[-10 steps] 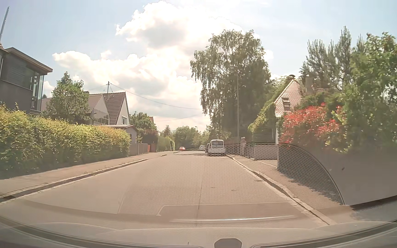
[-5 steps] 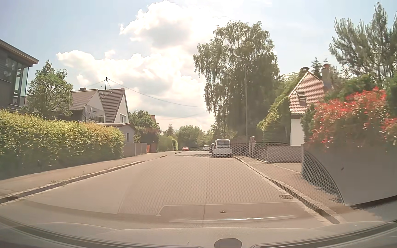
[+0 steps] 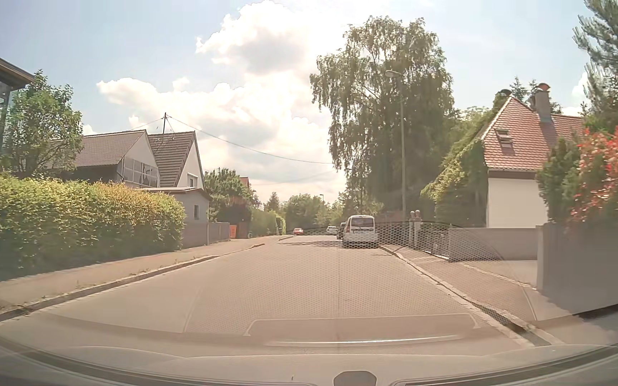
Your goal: Follow the waypoints while adhering to traffic rules and regulations
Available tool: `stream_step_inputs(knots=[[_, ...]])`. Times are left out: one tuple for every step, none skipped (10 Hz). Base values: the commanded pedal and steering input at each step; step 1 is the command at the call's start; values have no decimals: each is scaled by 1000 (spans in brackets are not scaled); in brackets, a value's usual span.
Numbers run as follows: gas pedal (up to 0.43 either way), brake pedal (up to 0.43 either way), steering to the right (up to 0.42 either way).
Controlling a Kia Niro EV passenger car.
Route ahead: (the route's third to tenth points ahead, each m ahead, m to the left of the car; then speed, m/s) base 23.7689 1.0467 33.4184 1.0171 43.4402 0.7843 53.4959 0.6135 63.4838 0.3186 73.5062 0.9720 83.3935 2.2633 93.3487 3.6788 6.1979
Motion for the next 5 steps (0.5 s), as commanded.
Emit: stream_step_inputs(knots=[[177,0,-52],[177,0,-51],[177,0,-51],[177,0,-51],[177,0,-51]])
